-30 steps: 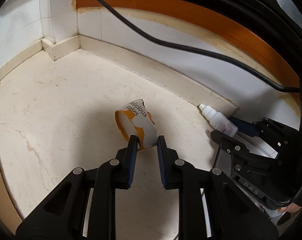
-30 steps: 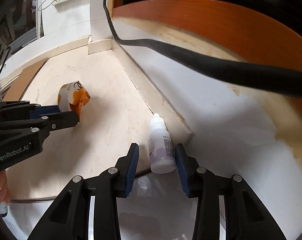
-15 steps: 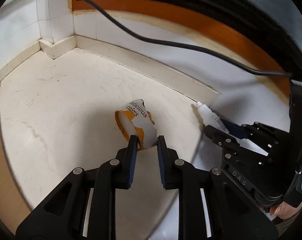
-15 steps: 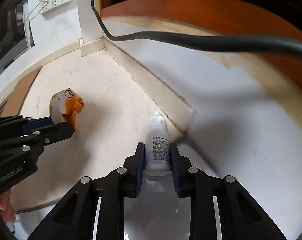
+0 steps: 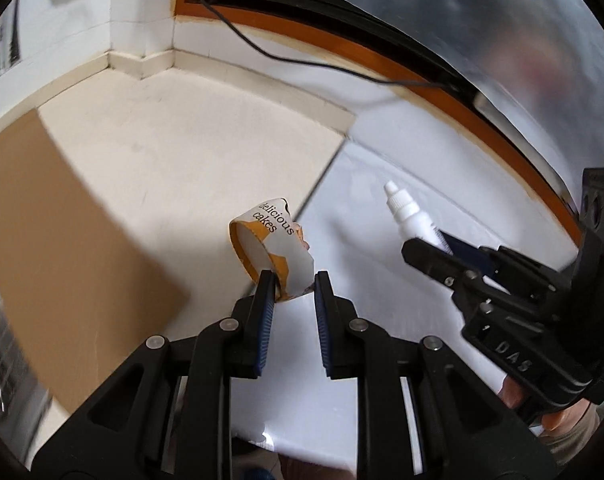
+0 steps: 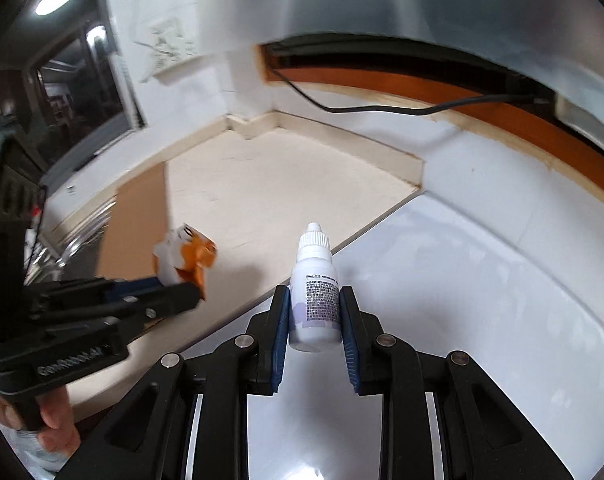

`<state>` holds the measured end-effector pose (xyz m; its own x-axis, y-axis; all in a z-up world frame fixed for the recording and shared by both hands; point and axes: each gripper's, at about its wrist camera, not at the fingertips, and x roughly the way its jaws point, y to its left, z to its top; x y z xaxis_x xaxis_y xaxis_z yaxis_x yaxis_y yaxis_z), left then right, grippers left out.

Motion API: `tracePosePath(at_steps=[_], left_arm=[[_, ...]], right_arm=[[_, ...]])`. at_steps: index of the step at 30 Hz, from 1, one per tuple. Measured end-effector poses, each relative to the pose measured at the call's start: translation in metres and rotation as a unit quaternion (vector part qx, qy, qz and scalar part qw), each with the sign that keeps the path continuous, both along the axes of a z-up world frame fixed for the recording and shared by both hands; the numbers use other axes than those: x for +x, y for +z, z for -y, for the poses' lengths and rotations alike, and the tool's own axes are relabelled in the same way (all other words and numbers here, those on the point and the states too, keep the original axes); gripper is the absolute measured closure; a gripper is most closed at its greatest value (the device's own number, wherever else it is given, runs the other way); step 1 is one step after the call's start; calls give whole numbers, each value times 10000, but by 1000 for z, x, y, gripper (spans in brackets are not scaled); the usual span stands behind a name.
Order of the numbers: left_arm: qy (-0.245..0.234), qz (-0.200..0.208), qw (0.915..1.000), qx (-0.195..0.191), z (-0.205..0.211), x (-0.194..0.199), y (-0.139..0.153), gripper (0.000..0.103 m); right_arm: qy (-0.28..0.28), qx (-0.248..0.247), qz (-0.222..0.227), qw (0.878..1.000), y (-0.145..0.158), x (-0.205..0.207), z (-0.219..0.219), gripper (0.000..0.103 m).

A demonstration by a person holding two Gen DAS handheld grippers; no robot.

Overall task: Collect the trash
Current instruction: 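Carry the cake cup and dropper bottle down over the floor bin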

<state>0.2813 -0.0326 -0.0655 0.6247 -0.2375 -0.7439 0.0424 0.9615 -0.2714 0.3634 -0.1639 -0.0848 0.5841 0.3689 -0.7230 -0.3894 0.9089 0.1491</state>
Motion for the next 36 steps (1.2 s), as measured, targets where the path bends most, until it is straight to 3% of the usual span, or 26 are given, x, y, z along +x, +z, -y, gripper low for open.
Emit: tracePosePath(at_steps=[8,16,23,29,33,36], left_arm=[[-220,207,9987,416,-12,-133,-12,86],[-287,238,9964,759,-21,-208,-42,86],[-294,167,9947,973,-17,-238,-77,86],[-439,89,9932,1079,-9,-258,-113,86],[-696,-213,9919,1043,2,-266,-150,86],[-841,-470,9920,813,2,-262,-171,86]], right_arm=[[11,404,226,9989,26,-155,-10,79],[76,113,584,9982,15,-290,-29,79],[-55,175,391,9991,-25,-346,-33,79],[-211,177,185,9994,-57,-369,-31,79],[-238,14,37,9997,-86,-372,-32,79],[-240,-31,-169,9996,-113,-371,-31,79]])
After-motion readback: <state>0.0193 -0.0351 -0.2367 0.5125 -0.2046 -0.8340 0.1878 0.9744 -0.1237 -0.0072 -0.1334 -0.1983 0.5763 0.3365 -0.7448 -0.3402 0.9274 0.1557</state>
